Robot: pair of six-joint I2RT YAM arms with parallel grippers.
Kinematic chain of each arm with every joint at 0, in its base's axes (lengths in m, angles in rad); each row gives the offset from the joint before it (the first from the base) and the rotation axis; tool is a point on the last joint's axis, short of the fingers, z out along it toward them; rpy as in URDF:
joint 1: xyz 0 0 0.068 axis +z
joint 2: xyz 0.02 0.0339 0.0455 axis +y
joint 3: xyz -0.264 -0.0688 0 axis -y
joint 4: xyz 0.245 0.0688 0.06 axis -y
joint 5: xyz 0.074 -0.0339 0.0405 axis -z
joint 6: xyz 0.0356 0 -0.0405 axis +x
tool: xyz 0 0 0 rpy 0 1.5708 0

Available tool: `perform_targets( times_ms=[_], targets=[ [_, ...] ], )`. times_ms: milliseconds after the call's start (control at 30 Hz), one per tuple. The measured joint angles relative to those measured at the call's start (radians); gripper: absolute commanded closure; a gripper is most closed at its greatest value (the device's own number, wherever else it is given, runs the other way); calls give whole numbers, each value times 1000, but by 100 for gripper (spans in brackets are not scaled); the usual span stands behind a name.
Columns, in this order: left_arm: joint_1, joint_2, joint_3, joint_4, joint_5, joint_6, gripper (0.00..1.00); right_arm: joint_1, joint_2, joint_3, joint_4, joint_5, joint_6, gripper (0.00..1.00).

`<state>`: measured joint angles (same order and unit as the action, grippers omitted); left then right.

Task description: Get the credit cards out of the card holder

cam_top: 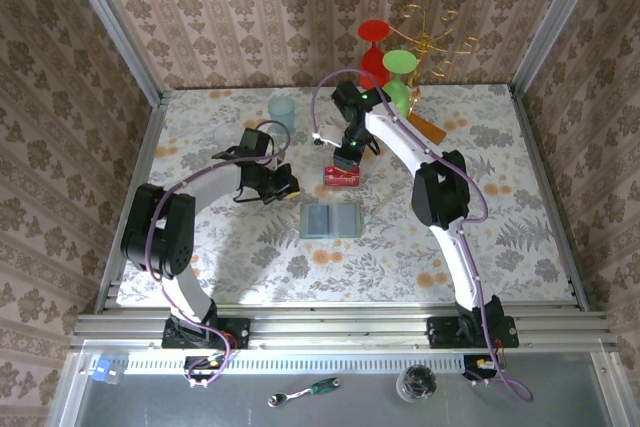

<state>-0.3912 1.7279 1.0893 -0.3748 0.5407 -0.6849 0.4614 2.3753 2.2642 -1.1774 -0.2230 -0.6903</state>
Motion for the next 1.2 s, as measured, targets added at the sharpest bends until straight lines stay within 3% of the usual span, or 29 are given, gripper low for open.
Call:
perform_targets(
  times_ms=[300,700,900,1200],
  targets=[
    [0,-1,-28,23,10,6,94,16,-204,-343,278,-23,360,77],
    [-9,-21,-157,97,18,6,94,86,-459,-849,675,-47,974,85],
    [-34,-22,-210,158,24,5,95,109,-478,-927,711,-61,1205,86],
    [-53,-22,-263,224,25,-3,96,111,-478,-992,759,-110,1349,80]
  ],
)
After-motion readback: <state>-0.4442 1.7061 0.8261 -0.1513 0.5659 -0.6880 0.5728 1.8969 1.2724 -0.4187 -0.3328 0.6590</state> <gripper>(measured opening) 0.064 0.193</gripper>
